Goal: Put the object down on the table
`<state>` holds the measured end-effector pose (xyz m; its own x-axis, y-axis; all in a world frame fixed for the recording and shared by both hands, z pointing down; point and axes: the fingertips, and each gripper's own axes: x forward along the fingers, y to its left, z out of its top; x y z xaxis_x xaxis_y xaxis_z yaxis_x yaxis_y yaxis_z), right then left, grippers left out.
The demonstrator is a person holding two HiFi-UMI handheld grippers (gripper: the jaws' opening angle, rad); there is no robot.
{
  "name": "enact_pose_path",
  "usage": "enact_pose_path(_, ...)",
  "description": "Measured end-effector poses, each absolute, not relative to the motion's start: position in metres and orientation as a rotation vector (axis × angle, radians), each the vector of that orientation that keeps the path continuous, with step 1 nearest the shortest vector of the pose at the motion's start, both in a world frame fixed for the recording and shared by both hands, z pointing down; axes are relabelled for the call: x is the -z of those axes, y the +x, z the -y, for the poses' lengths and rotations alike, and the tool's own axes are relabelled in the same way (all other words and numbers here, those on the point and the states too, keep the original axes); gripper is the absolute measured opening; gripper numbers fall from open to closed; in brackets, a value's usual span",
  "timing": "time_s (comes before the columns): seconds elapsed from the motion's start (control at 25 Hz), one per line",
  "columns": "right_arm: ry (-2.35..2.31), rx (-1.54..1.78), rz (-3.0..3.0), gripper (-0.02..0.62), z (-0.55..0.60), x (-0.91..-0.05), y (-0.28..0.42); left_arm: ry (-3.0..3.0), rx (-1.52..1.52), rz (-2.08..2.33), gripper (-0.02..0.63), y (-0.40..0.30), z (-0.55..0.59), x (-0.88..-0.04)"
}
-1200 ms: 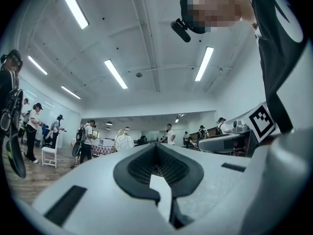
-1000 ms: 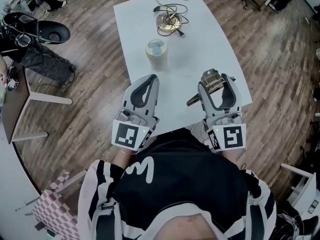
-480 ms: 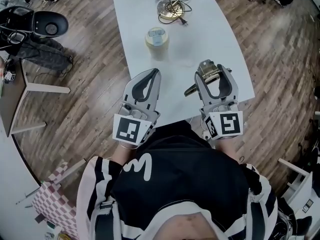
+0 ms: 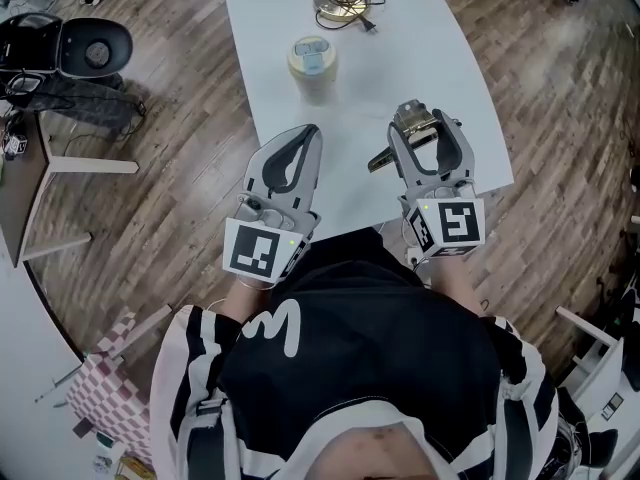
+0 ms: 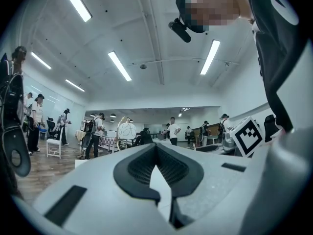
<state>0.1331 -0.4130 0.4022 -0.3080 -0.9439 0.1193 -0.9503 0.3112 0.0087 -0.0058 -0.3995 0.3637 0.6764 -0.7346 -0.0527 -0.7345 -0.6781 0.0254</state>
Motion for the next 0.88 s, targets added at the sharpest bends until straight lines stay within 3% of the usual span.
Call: enact_pose_path(0.88, 1.677, -0.249, 2.350, 0.290, 0.439, -0.483, 0.129, 2.817, 0.105, 1.329, 0.005, -0.027, 0.395, -0.363)
